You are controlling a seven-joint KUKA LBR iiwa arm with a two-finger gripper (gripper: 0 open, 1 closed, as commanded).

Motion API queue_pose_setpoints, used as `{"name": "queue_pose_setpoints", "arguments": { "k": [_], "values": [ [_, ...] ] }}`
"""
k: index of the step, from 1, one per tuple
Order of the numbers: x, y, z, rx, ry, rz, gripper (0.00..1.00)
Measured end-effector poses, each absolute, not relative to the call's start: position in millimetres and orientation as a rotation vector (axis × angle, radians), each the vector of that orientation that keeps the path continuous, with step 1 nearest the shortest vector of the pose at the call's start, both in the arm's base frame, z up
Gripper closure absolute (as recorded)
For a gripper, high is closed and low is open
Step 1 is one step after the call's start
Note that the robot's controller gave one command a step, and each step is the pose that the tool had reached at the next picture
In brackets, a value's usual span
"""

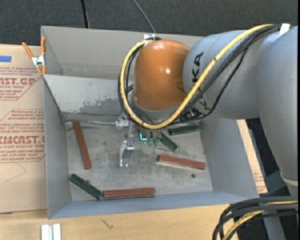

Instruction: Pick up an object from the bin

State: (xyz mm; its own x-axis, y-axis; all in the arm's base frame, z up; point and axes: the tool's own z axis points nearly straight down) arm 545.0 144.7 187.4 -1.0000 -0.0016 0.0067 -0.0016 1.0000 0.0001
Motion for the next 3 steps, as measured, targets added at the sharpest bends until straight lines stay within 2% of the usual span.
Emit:
{"name": "queue_pose_setpoints", "arguments": {
  "k": [1, 2, 3],
  "values": [
    [546.9, 144.1, 191.7, 0.001, -3.142, -0.002, 0.0],
    [540.2, 134.8, 154.3, 0.123, -3.146, -0.003, 0.0],
    [537.6, 127.2, 133.5, 0.19, -3.143, -0.004, 0.0]
  ]
}}
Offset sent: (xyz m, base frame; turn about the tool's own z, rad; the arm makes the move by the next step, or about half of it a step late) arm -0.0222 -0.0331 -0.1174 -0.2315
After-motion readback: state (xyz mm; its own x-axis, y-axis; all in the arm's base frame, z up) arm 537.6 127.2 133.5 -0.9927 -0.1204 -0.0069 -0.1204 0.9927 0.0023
